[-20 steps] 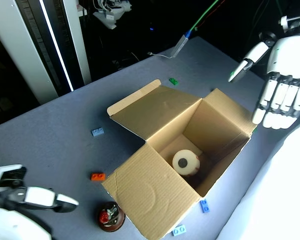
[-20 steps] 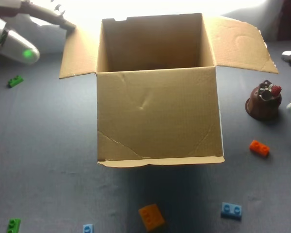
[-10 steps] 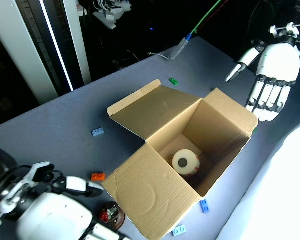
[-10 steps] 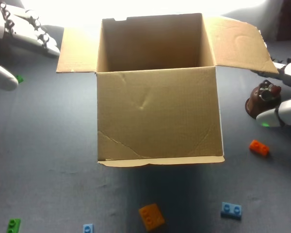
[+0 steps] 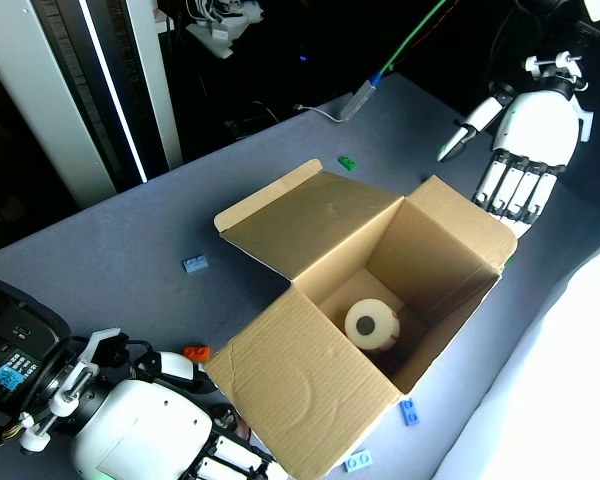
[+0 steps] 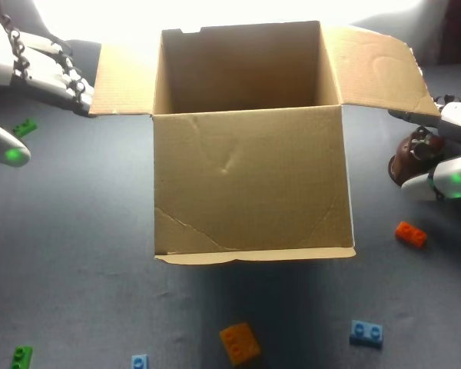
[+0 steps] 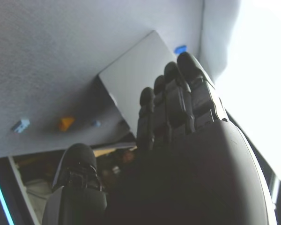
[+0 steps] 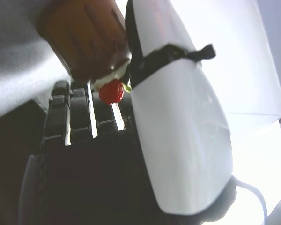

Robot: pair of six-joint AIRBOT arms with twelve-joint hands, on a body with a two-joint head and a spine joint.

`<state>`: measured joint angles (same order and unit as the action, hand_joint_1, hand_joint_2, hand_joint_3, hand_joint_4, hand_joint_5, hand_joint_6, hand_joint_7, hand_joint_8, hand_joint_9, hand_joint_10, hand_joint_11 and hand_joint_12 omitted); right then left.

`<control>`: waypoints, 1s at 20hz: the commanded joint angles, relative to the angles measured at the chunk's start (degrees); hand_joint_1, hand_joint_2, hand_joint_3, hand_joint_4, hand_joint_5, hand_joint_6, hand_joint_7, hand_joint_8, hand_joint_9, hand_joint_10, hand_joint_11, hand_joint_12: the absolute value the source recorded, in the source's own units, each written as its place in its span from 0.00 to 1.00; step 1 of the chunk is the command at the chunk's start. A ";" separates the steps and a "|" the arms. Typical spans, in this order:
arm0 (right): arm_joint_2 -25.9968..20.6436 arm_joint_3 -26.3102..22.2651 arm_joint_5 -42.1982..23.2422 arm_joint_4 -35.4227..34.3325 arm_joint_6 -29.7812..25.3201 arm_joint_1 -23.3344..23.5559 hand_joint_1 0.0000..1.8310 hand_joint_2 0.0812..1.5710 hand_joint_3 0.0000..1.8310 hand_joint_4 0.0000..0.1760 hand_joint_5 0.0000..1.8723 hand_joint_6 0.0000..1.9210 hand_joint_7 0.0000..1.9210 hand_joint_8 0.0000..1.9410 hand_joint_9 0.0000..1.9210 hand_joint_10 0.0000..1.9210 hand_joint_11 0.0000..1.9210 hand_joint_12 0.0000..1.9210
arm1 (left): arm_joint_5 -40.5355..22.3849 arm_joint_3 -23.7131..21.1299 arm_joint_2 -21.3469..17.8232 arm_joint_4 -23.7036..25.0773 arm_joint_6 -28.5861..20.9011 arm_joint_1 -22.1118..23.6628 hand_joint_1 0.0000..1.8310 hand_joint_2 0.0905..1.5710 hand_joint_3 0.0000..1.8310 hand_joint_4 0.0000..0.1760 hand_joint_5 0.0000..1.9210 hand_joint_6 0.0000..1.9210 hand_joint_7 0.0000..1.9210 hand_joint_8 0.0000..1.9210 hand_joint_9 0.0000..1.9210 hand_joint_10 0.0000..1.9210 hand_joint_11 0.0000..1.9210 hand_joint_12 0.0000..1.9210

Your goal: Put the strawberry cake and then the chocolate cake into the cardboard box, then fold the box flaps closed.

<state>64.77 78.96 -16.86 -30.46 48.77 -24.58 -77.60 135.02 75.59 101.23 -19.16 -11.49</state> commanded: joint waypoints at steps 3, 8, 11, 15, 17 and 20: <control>-0.68 0.49 -6.19 0.08 -0.02 -0.15 0.56 0.65 0.00 0.00 0.00 0.00 0.03 0.00 0.02 0.01 0.00 0.00 | 0.11 -0.58 -0.49 -6.23 -0.05 -0.55 0.00 0.78 0.00 0.00 0.09 0.00 0.10 0.00 0.12 0.00 0.00 0.38; -0.76 0.49 -6.45 0.08 -0.03 -0.13 0.56 0.65 0.00 0.00 0.08 0.03 0.13 0.02 0.09 0.08 0.00 0.19 | 0.41 -0.89 -0.49 -6.66 0.00 -0.57 0.00 0.77 0.00 0.00 0.09 0.00 0.10 0.00 0.12 0.00 0.00 0.39; -1.00 0.49 -6.85 0.08 0.17 -0.13 0.64 0.68 0.00 0.00 0.34 0.28 0.40 0.28 0.24 0.62 0.01 0.91 | -0.16 -0.68 -0.50 -6.66 0.43 -0.66 0.00 0.77 0.00 0.00 0.09 0.00 0.10 0.00 0.12 0.00 0.00 0.40; -1.32 0.48 -7.22 0.08 0.17 -0.02 0.73 0.73 0.01 0.00 0.47 0.55 0.47 0.63 0.37 0.80 0.16 1.00 | -0.25 -1.46 -0.49 -6.96 0.43 -1.47 0.00 0.77 0.00 0.00 0.09 0.00 0.11 0.00 0.13 0.00 0.00 0.41; -1.58 0.46 -7.21 0.08 0.17 0.08 0.73 0.74 0.01 0.00 0.45 0.59 0.46 0.63 0.36 0.81 0.16 1.00 | -0.09 -1.78 -0.49 -7.01 0.41 -1.58 0.00 0.77 0.00 0.00 0.09 0.00 0.10 0.00 0.12 0.00 0.00 0.40; -3.26 -0.15 -7.10 0.08 0.16 1.19 0.73 0.75 0.01 0.00 0.44 0.61 0.44 0.66 0.35 0.82 0.16 1.00 | 0.01 -1.78 -0.49 -7.15 0.42 -1.63 0.00 0.77 0.00 0.00 0.09 0.00 0.11 0.00 0.13 0.00 0.00 0.41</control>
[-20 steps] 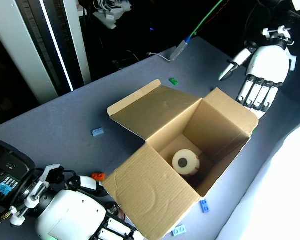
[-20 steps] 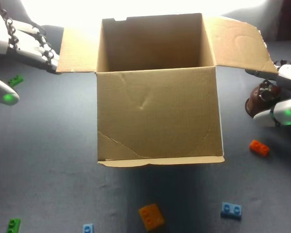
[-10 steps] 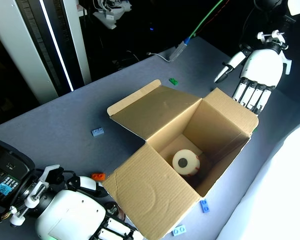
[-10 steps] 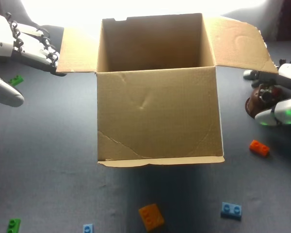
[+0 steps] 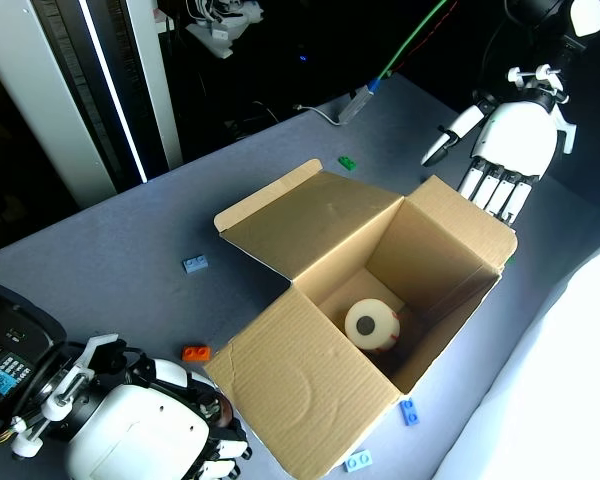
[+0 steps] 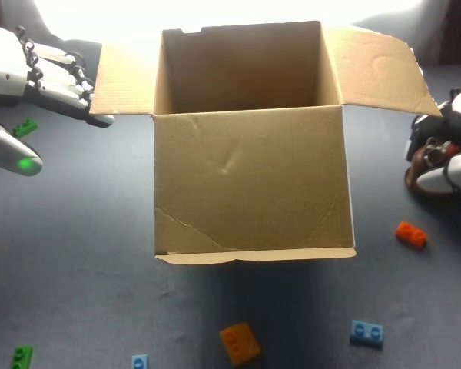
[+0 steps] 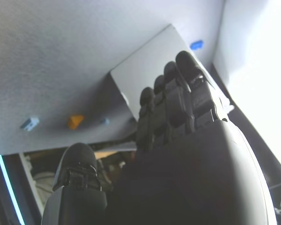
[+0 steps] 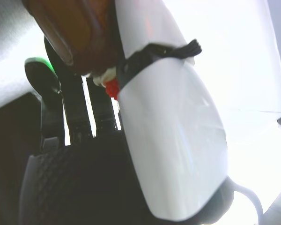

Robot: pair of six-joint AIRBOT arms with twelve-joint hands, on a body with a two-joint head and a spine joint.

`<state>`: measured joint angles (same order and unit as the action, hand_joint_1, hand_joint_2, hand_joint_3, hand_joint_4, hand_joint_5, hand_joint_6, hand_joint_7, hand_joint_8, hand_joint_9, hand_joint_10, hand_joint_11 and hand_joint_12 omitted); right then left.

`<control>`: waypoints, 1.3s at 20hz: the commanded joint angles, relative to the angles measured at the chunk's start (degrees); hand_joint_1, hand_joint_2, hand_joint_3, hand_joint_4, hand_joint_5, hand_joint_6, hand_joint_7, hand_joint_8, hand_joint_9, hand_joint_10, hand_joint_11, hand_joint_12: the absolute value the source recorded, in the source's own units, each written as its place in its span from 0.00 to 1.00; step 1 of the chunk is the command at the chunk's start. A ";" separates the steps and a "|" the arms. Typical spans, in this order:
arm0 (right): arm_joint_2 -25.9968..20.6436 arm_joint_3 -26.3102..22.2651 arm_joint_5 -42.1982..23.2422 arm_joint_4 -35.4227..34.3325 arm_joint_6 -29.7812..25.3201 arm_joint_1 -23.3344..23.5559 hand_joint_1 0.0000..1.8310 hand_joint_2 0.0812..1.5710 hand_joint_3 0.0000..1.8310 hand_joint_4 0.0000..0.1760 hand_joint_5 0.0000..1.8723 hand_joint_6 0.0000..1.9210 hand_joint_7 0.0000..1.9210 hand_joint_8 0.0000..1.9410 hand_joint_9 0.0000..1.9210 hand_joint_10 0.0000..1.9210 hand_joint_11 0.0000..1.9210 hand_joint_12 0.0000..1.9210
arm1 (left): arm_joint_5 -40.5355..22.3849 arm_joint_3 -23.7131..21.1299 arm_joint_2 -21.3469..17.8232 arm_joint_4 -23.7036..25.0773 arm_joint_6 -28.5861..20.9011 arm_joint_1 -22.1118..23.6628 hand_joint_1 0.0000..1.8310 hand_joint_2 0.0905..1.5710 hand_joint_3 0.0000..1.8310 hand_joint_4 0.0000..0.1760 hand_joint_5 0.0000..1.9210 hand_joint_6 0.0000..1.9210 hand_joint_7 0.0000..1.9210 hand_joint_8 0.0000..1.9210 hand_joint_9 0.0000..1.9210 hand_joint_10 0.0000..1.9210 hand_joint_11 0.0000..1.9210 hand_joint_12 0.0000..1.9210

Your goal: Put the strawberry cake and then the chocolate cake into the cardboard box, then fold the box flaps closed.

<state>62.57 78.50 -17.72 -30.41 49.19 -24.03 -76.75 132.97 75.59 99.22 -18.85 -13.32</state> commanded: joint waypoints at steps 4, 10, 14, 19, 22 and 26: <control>-4.56 -1.27 -6.96 0.04 2.23 3.76 0.73 0.75 0.00 0.00 0.45 0.61 0.44 0.66 0.35 0.82 0.15 1.00 | -0.85 0.00 -0.49 -5.20 0.13 0.16 0.00 0.77 0.00 0.00 0.09 0.00 0.11 0.00 0.13 0.00 0.00 0.42; -10.89 -2.57 -5.08 0.09 4.32 11.18 0.73 0.75 0.00 0.00 0.44 0.61 0.45 0.64 0.35 0.83 0.14 1.00 | -0.39 -1.19 -0.49 -5.23 0.27 -0.32 0.00 0.77 0.00 0.00 0.09 0.00 0.11 0.00 0.13 0.00 0.00 0.41; -12.60 -2.60 -7.29 4.22 2.85 14.07 0.73 0.75 0.00 0.00 0.43 0.62 0.44 0.65 0.34 0.83 0.12 1.00 | -0.21 -1.64 -0.51 -5.38 0.26 -0.43 0.00 0.78 0.00 0.00 0.08 0.00 0.10 0.00 0.13 0.00 0.00 0.42; -12.63 -3.32 -11.02 16.74 -2.79 17.11 0.73 0.75 0.00 0.00 0.43 0.63 0.45 0.64 0.35 0.82 0.12 1.00 | -0.09 -2.50 -0.54 -5.70 0.26 -0.86 0.00 0.78 0.00 0.00 0.09 0.00 0.10 0.00 0.13 0.00 0.00 0.42; -11.41 -4.17 -11.74 20.62 -5.00 18.99 0.71 0.75 0.01 0.00 0.42 0.66 0.44 0.65 0.33 0.82 0.11 1.00 | 0.30 -3.23 -0.55 -5.75 0.26 -1.02 0.00 0.77 0.00 0.00 0.09 0.00 0.11 0.00 0.13 0.00 0.00 0.41; -7.98 -4.36 -14.28 29.10 -7.62 19.53 0.73 0.75 0.00 0.00 0.43 0.62 0.45 0.64 0.35 0.81 0.12 1.00 | 1.03 -3.45 -0.55 -5.88 0.26 -1.02 0.00 0.78 0.00 0.00 0.10 0.00 0.11 0.00 0.13 0.00 0.00 0.41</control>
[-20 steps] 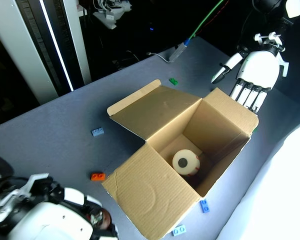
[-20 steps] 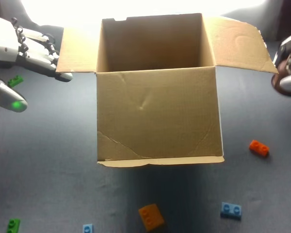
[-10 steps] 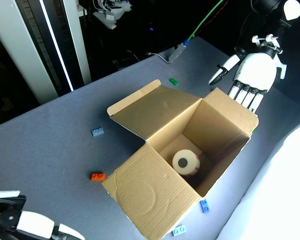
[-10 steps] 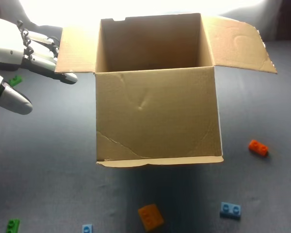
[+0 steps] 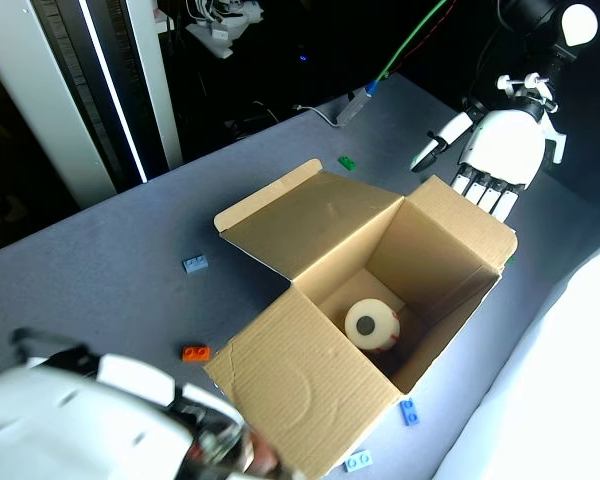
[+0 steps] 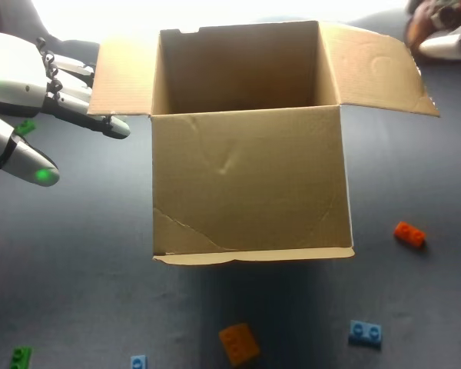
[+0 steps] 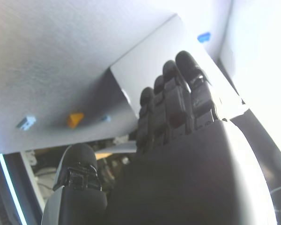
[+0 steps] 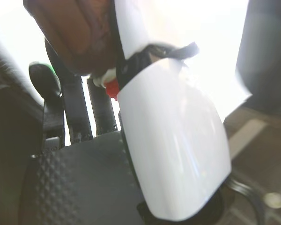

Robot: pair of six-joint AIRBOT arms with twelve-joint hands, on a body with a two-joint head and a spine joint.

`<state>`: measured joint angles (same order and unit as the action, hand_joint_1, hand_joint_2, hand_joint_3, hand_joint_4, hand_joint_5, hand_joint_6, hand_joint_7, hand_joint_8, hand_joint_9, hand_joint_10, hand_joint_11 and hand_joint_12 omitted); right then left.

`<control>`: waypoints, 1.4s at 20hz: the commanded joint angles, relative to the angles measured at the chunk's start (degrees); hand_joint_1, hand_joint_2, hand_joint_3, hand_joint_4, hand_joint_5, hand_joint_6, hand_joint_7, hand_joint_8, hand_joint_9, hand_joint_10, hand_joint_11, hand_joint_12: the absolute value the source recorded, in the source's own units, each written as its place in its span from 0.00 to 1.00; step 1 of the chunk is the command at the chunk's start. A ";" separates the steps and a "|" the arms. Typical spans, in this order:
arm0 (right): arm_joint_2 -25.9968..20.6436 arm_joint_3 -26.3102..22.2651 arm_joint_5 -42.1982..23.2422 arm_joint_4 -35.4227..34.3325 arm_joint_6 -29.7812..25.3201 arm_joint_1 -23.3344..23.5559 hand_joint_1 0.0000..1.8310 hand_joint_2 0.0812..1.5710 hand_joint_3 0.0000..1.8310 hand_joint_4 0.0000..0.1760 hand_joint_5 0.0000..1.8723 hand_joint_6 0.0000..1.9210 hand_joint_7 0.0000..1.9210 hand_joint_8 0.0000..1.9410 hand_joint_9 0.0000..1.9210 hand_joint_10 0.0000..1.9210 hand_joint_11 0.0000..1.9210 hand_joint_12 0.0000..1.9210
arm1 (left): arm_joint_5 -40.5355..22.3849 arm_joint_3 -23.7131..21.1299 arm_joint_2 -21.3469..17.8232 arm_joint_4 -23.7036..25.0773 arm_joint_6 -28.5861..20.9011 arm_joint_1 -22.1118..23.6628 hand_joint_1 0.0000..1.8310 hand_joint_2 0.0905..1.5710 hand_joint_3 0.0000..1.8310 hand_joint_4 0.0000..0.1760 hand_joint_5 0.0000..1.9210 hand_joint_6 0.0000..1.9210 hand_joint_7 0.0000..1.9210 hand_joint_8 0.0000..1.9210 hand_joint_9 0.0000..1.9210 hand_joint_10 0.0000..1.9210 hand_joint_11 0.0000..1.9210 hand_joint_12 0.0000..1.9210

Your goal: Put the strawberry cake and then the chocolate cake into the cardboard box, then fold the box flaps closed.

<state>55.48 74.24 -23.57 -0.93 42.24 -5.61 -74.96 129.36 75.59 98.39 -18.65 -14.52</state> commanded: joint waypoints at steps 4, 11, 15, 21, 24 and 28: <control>2.42 -0.24 -10.64 4.28 -1.28 2.00 0.66 0.75 0.01 0.00 0.42 0.65 0.44 0.68 0.32 0.81 0.11 1.00 | -0.40 -0.53 -0.61 -5.07 0.01 0.17 0.00 0.77 0.00 0.00 0.10 0.00 0.10 0.00 0.13 0.00 0.00 0.40; 6.92 -0.25 -13.33 6.61 -0.61 3.49 0.65 0.74 0.00 0.02 0.44 0.62 0.45 0.67 0.33 0.81 0.12 1.00 | -0.03 -0.88 -0.63 -5.06 0.01 0.18 0.00 0.77 0.00 0.00 0.10 0.00 0.11 0.00 0.13 0.00 0.00 0.41; 8.64 -0.23 -13.34 8.90 -0.40 3.37 0.65 0.74 0.00 0.03 0.46 0.59 0.45 0.67 0.33 0.81 0.13 1.00 | 0.20 -1.10 -0.62 -5.09 0.01 0.18 0.00 0.77 0.00 0.00 0.10 0.00 0.10 0.00 0.13 0.00 0.00 0.40; 11.09 -0.17 -13.57 12.11 -1.46 3.10 0.73 0.75 0.00 0.00 0.43 0.62 0.45 0.64 0.36 0.81 0.13 1.00 | 0.71 -1.41 -0.61 -5.44 0.03 0.18 0.00 0.78 0.00 0.00 0.10 0.00 0.11 0.00 0.14 0.00 0.00 0.43; 12.36 0.14 -14.67 12.03 -1.59 2.56 0.73 0.75 0.00 0.00 0.43 0.61 0.45 0.65 0.36 0.82 0.14 1.00 | 0.71 -1.41 -0.61 -5.69 0.05 0.18 0.00 0.78 0.00 0.00 0.09 0.00 0.11 0.00 0.13 0.00 0.00 0.43; 13.80 1.90 -14.65 11.41 -5.73 1.31 0.65 0.75 0.00 0.00 0.43 0.62 0.44 0.69 0.32 0.81 0.13 1.00 | 0.71 -1.35 -0.61 -5.70 0.06 0.18 0.00 0.77 0.00 0.00 0.09 0.00 0.11 0.00 0.14 0.00 0.00 0.43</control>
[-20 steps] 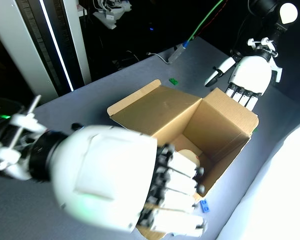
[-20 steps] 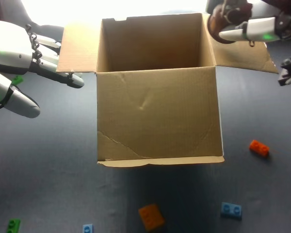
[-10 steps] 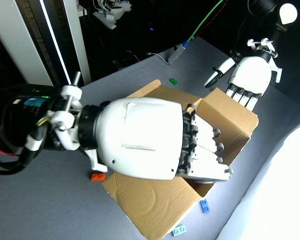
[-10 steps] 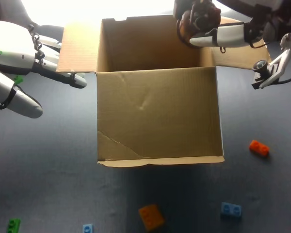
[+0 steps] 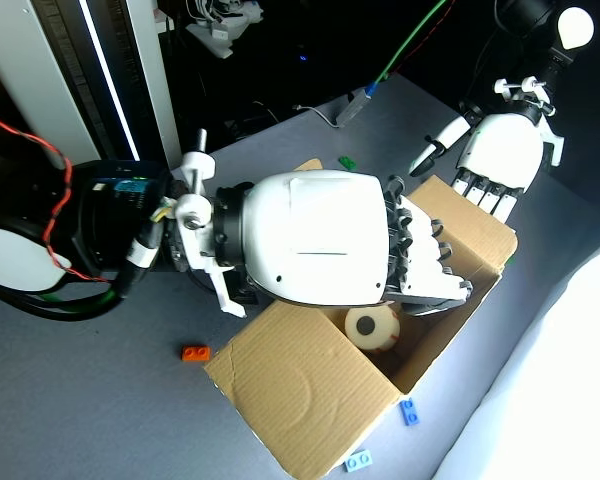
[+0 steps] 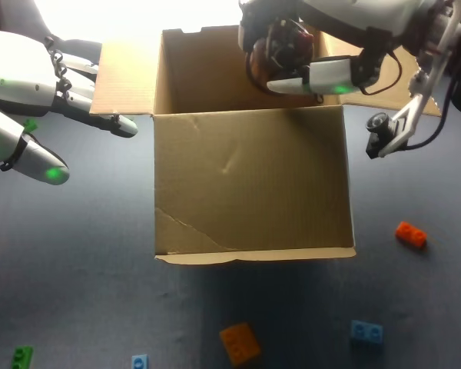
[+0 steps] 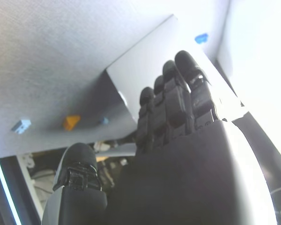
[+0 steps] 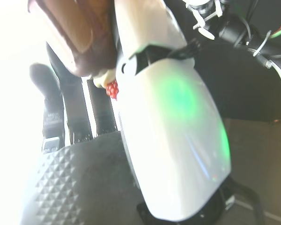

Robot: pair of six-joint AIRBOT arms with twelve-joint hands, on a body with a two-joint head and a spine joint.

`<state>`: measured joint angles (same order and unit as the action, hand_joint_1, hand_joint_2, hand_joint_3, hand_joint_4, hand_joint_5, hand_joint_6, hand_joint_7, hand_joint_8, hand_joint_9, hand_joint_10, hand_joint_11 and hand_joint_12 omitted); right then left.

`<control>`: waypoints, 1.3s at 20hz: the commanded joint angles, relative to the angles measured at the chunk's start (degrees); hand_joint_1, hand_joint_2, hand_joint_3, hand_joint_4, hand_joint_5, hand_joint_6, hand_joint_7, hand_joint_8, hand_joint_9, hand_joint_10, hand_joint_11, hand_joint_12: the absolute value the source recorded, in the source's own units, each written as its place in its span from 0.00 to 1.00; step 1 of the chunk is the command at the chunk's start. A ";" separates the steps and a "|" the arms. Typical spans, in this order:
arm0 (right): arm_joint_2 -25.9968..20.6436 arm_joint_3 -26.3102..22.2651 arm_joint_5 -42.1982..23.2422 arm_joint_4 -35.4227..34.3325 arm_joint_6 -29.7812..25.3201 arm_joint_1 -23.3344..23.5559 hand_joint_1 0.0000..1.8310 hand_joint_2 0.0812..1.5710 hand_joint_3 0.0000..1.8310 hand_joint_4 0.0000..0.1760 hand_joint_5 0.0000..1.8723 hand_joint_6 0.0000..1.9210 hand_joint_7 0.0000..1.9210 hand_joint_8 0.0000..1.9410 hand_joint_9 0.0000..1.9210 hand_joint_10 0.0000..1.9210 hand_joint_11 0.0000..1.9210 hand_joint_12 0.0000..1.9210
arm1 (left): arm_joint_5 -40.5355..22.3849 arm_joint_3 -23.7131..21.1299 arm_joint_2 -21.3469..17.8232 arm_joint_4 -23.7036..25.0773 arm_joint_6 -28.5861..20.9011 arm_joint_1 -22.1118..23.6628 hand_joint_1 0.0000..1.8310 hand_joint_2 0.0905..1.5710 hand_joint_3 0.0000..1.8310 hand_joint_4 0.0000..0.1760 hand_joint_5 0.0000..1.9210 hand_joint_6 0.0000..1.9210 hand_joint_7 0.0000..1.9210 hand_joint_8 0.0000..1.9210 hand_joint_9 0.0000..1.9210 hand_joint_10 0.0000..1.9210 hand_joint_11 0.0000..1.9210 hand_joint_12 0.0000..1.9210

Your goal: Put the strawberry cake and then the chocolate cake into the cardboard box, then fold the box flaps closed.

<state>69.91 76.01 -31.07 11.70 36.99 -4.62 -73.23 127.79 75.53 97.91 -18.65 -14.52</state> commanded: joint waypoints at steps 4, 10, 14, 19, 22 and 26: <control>0.05 1.56 -7.47 -1.20 -1.73 -1.22 0.35 0.75 0.00 0.00 0.21 0.38 0.29 0.30 0.21 0.65 0.04 1.00 | -1.01 0.25 -0.55 -5.22 0.06 0.17 0.00 0.76 0.00 0.00 0.10 0.00 0.11 0.00 0.14 0.00 0.00 0.44; 0.39 2.23 -7.32 -1.22 -1.52 -1.57 0.24 0.71 0.00 0.00 0.06 0.16 0.18 0.02 0.06 0.45 0.00 0.81 | -1.01 0.32 -0.55 -5.34 0.06 0.18 0.00 0.77 0.00 0.00 0.10 0.00 0.11 0.00 0.14 0.00 0.00 0.44; -0.51 1.72 -5.39 -1.21 -1.44 -1.10 0.22 0.68 0.00 0.00 0.03 0.06 0.11 0.00 0.02 0.30 0.00 0.60 | -0.96 0.79 -0.56 -5.85 0.06 0.39 0.00 0.77 0.00 0.00 0.10 0.00 0.11 0.00 0.14 0.00 0.00 0.44; -6.70 -2.57 -5.36 -4.24 -1.40 -1.57 0.21 0.67 0.00 0.00 0.04 0.03 0.08 0.00 0.01 0.21 0.00 0.36 | -0.91 1.71 -0.54 -6.27 0.06 2.29 0.00 0.77 0.00 0.00 0.10 0.00 0.11 0.00 0.14 0.00 0.00 0.45; -11.71 -5.95 -5.23 -3.94 -1.27 -0.51 0.16 0.69 0.00 0.00 0.05 0.02 0.09 0.00 0.02 0.20 0.00 0.40 | -0.91 2.00 -0.52 -6.56 0.05 3.38 0.00 0.77 0.00 0.00 0.10 0.00 0.12 0.00 0.15 0.00 0.00 0.45; -16.60 -7.91 0.05 -7.03 -1.03 0.77 0.07 0.73 0.01 0.00 0.09 0.03 0.12 0.01 0.04 0.21 0.00 0.44 | -0.91 3.17 -0.53 -6.90 -0.99 5.12 0.00 0.77 0.00 0.00 0.11 0.01 0.13 0.00 0.16 0.00 0.00 0.47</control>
<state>53.76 67.79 -26.44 5.08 36.18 -4.49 -73.14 130.69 75.53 96.31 -19.55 -9.67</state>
